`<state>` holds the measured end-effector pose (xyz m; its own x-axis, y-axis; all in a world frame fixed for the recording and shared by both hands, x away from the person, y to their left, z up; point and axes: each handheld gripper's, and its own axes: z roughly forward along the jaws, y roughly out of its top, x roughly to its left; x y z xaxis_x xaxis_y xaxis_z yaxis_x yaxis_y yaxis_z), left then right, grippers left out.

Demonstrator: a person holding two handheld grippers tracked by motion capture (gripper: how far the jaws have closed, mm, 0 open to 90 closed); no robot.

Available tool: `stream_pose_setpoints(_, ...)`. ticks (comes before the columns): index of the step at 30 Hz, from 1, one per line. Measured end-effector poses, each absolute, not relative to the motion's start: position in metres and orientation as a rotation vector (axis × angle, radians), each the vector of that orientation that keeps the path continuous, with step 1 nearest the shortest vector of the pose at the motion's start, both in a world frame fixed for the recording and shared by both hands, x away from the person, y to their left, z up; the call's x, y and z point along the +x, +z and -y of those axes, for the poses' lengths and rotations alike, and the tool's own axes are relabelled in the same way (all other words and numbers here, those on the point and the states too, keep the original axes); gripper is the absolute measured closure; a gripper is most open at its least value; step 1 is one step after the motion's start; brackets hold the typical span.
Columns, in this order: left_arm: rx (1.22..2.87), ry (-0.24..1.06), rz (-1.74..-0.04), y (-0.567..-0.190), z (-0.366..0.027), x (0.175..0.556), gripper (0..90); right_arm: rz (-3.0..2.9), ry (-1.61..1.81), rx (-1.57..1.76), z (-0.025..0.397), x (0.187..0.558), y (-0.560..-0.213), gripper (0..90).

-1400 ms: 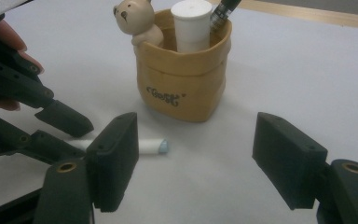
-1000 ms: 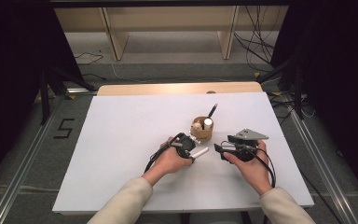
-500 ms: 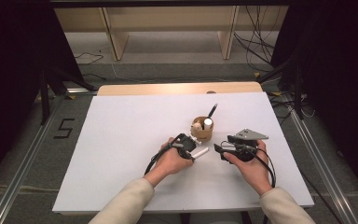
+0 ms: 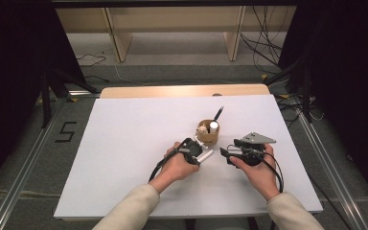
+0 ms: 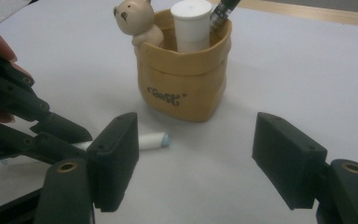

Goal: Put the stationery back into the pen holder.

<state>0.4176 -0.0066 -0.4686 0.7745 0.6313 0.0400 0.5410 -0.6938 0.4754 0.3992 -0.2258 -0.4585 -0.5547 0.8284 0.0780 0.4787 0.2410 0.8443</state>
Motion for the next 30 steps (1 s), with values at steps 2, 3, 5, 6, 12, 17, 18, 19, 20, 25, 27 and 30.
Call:
stream_pose_setpoints(2,2.526,0.282,-0.879,-0.469,0.007,0.417,78.4,-2.133,1.241,1.197,0.225,0.399,-0.459,31.9)
stream_pose_setpoints(3,2.523,0.285,-0.88,-0.469,0.007,0.417,78.5,-2.136,1.239,1.201,0.225,0.399,-0.459,32.0)
stream_pose_setpoints(5,2.514,0.294,-0.882,-0.469,0.006,0.416,78.7,-2.138,1.239,1.204,0.225,0.399,-0.46,32.1)
stream_pose_setpoints(6,2.498,0.296,-0.889,-0.47,0.007,0.415,78.7,-2.14,1.239,1.205,0.225,0.399,-0.46,32.1)
stream_pose_setpoints(12,2.464,0.328,-0.893,-0.471,0.005,0.41,78.9,-2.144,1.248,1.215,0.224,0.398,-0.461,32.2)
stream_pose_setpoints(17,2.437,0.337,-0.897,-0.472,0.002,0.408,79.0,-2.143,1.253,1.221,0.224,0.396,-0.461,32.3)
stream_pose_setpoints(18,2.433,0.338,-0.894,-0.472,0.002,0.407,79.0,-2.143,1.255,1.22,0.224,0.396,-0.461,32.3)
stream_pose_setpoints(19,2.428,0.333,-0.891,-0.472,0.001,0.406,79.0,-2.143,1.258,1.223,0.225,0.396,-0.461,32.3)
stream_pose_setpoints(20,2.423,0.333,-0.887,-0.472,0.0,0.405,79.0,-2.143,1.26,1.225,0.225,0.396,-0.461,32.4)
stream_pose_setpoints(25,2.389,0.337,-0.872,-0.469,-0.001,0.4,79.0,-2.15,1.269,1.232,0.223,0.394,-0.462,32.4)
stream_pose_setpoints(27,2.362,0.338,-0.874,-0.466,-0.004,0.398,79.0,-2.156,1.275,1.23,0.222,0.393,-0.463,32.6)
stream_pose_setpoints(30,2.32,0.348,-0.877,-0.463,-0.007,0.395,79.0,-2.16,1.29,1.229,0.219,0.392,-0.462,32.7)
